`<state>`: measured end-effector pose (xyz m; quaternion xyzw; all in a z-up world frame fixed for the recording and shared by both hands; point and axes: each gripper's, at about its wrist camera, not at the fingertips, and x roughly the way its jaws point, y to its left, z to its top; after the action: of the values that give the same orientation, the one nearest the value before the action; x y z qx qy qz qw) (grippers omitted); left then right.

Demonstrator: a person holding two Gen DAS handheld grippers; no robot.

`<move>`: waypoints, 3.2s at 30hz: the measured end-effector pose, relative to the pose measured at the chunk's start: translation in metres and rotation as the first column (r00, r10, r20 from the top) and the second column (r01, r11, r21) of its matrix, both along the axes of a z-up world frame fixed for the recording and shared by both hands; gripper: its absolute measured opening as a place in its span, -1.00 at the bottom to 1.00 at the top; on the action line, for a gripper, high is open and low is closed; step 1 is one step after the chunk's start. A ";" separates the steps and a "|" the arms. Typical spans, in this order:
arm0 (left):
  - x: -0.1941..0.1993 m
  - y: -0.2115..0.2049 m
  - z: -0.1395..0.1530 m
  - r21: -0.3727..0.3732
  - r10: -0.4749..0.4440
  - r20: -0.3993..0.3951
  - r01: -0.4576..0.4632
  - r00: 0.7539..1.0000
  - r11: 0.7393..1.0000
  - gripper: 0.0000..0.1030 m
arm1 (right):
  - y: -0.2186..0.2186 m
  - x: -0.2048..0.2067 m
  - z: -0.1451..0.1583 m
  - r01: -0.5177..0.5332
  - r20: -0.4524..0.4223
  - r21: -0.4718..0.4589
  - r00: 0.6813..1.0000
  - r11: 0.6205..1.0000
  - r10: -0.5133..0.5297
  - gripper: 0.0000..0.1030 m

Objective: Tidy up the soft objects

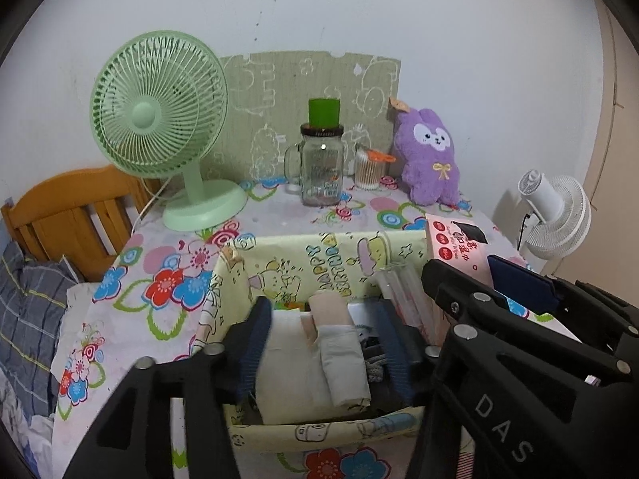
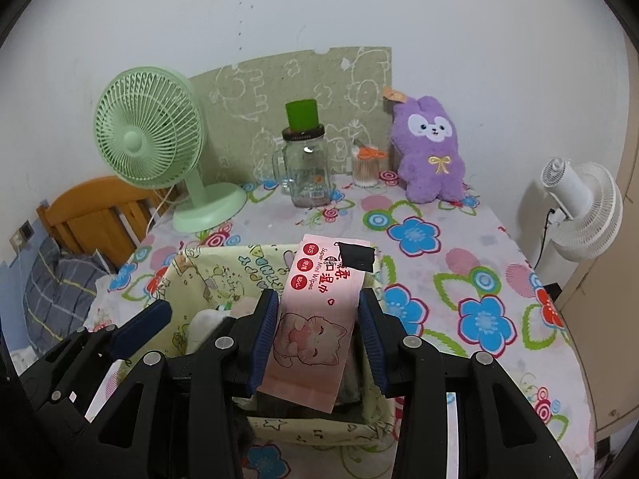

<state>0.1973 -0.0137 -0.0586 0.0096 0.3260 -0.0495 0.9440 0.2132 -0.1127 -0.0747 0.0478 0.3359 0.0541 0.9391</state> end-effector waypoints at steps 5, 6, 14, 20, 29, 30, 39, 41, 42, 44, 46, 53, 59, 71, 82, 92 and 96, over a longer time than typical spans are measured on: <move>0.004 0.006 -0.003 -0.004 -0.012 -0.027 0.012 1.000 1.000 0.44 | 0.008 0.008 -0.006 -0.023 -0.006 0.001 1.000 1.000 0.023 -0.15; 0.004 0.007 -0.003 -0.002 -0.014 -0.031 0.014 0.999 1.000 0.44 | 0.009 0.010 -0.007 -0.028 -0.005 0.001 1.000 1.000 0.028 -0.15; 0.011 0.015 -0.002 0.026 0.027 -0.036 -0.026 0.999 0.999 0.51 | 0.022 0.022 -0.008 -0.073 0.001 0.012 0.997 0.997 0.073 -0.15; 0.015 0.016 -0.008 0.037 0.038 -0.047 -0.036 0.998 0.999 0.55 | 0.027 0.033 -0.016 -0.092 -0.023 0.022 0.995 0.996 0.093 -0.12; 0.014 0.015 -0.011 0.053 0.040 -0.043 -0.038 0.998 0.998 0.70 | 0.028 0.036 -0.020 -0.090 -0.043 0.008 0.995 0.996 0.090 0.44; 0.013 0.014 -0.010 0.053 0.040 -0.039 -0.038 0.998 0.998 0.72 | 0.027 0.034 -0.019 -0.084 -0.035 0.004 0.996 0.996 0.084 0.47; 0.002 0.005 -0.001 0.064 0.034 -0.013 -0.033 0.999 0.997 0.90 | 0.015 0.017 -0.010 -0.057 -0.020 0.004 0.998 0.998 0.057 0.67; -0.001 0.002 0.000 0.059 0.029 -0.013 -0.029 0.999 0.998 0.92 | 0.011 0.012 -0.008 -0.050 -0.016 0.003 0.999 0.999 0.050 0.68; -0.003 0.001 0.000 0.057 0.027 -0.013 -0.026 1.000 0.998 0.93 | 0.009 0.010 -0.008 -0.046 -0.015 0.003 0.999 0.999 0.046 0.69; -0.007 -0.002 0.002 0.052 0.021 -0.011 -0.021 1.000 0.998 0.94 | 0.005 0.004 -0.006 -0.036 -0.013 -0.002 0.999 0.999 0.036 0.70; -0.010 -0.004 0.003 0.051 0.018 -0.010 -0.017 1.000 0.999 0.94 | 0.003 0.000 -0.004 -0.027 -0.009 -0.005 1.000 1.000 0.027 0.72; -0.026 -0.011 0.012 0.046 0.011 0.013 -0.011 1.000 0.999 0.98 | -0.010 -0.023 0.008 -0.002 0.021 0.001 1.000 1.000 0.002 0.76; -0.044 -0.014 0.020 0.054 0.011 0.034 -0.013 0.999 0.998 0.99 | -0.020 -0.043 0.020 0.029 0.052 0.005 0.998 1.000 -0.030 0.84; -0.084 -0.003 0.038 0.053 0.046 0.080 -0.051 0.996 0.997 0.99 | -0.039 -0.092 0.043 0.087 0.108 -0.011 0.990 0.996 -0.086 0.84; -0.129 0.012 0.061 0.027 0.085 0.150 -0.090 0.985 0.996 1.00 | -0.058 -0.148 0.069 0.157 0.194 -0.016 0.969 0.987 -0.151 0.85; -0.163 0.028 0.075 -0.014 0.125 0.200 -0.124 0.972 0.992 1.00 | -0.061 -0.178 0.078 0.167 0.233 -0.011 0.959 0.986 -0.160 0.91; -0.171 0.032 0.078 -0.018 0.128 0.216 -0.127 0.968 0.992 1.00 | -0.059 -0.187 0.081 0.158 0.244 -0.010 0.958 0.987 -0.151 0.91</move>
<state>0.0268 0.0178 0.0193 -0.0079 0.2210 0.0121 0.9752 0.0264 -0.1718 0.0060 0.0532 0.2145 -0.0190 0.9751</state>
